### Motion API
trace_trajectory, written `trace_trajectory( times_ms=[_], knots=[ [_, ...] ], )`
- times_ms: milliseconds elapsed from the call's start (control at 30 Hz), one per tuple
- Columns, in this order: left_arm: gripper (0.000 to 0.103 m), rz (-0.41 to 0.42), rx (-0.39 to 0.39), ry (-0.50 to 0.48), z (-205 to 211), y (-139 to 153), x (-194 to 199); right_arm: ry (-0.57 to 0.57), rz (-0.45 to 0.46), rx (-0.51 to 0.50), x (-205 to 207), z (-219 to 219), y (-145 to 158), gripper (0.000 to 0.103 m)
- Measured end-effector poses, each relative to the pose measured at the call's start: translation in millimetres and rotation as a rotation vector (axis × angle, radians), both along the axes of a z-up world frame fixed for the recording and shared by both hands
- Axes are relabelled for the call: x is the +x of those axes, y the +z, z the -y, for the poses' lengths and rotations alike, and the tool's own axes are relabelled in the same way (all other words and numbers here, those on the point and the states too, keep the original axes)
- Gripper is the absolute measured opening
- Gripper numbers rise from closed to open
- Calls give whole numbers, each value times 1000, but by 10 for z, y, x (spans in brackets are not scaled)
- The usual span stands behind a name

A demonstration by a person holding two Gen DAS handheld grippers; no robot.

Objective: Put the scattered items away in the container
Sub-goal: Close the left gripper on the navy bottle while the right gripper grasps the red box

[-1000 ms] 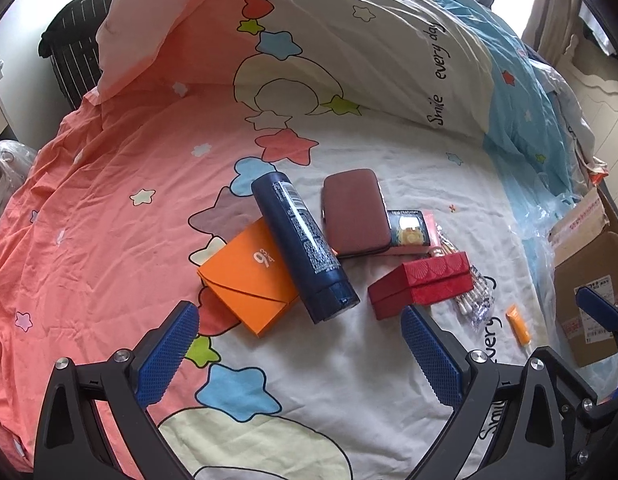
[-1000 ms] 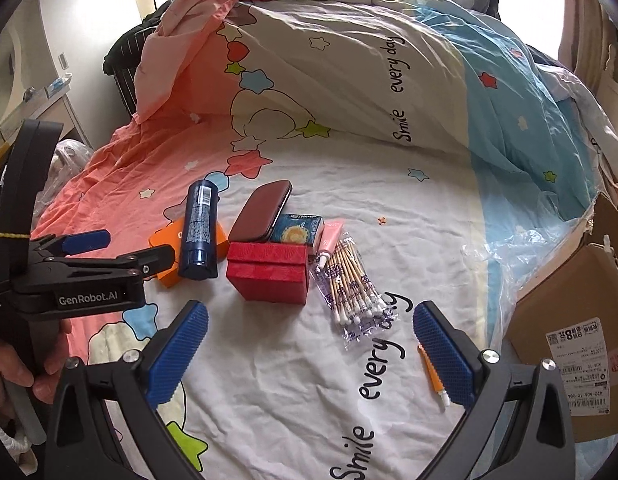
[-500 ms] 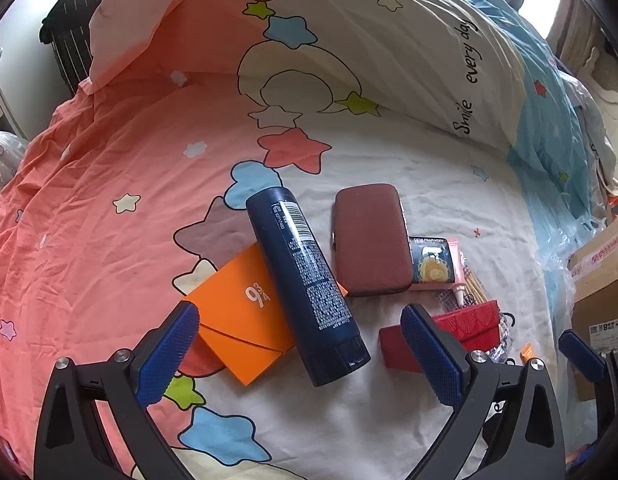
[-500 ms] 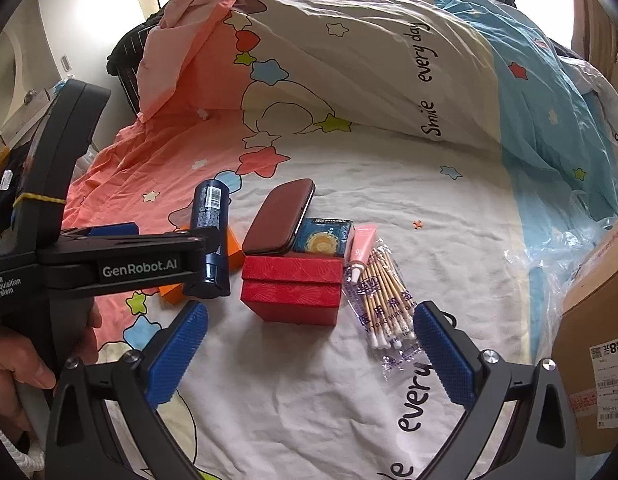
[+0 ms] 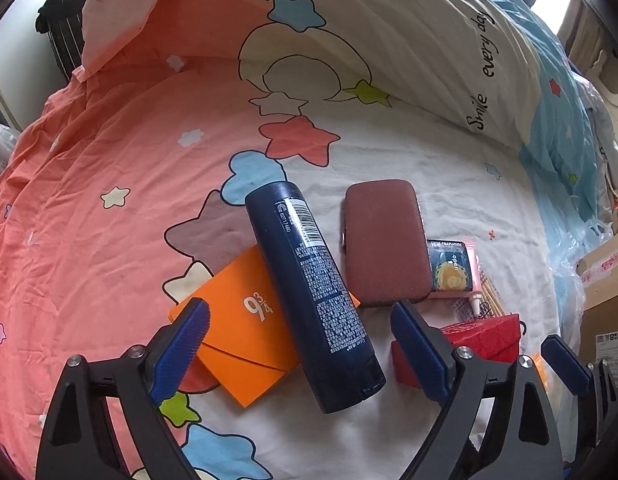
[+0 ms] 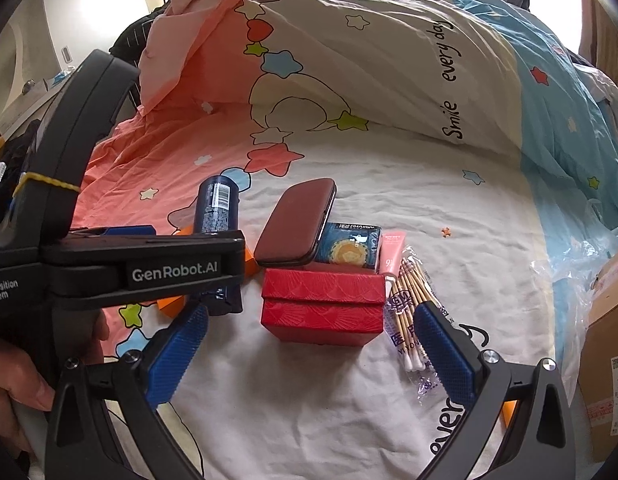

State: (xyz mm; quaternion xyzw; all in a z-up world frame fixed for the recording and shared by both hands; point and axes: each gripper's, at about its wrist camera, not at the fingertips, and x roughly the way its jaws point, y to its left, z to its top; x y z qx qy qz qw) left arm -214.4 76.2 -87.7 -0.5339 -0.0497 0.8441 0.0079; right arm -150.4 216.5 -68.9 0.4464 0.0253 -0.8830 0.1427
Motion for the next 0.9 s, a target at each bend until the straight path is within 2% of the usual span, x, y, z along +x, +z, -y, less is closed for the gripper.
trace_trajectory(
  times_ms=[900],
  knots=[
    [94,14,1,26,85,-178,-190,-4,15,-15,-147,102,-161,103]
  ],
)
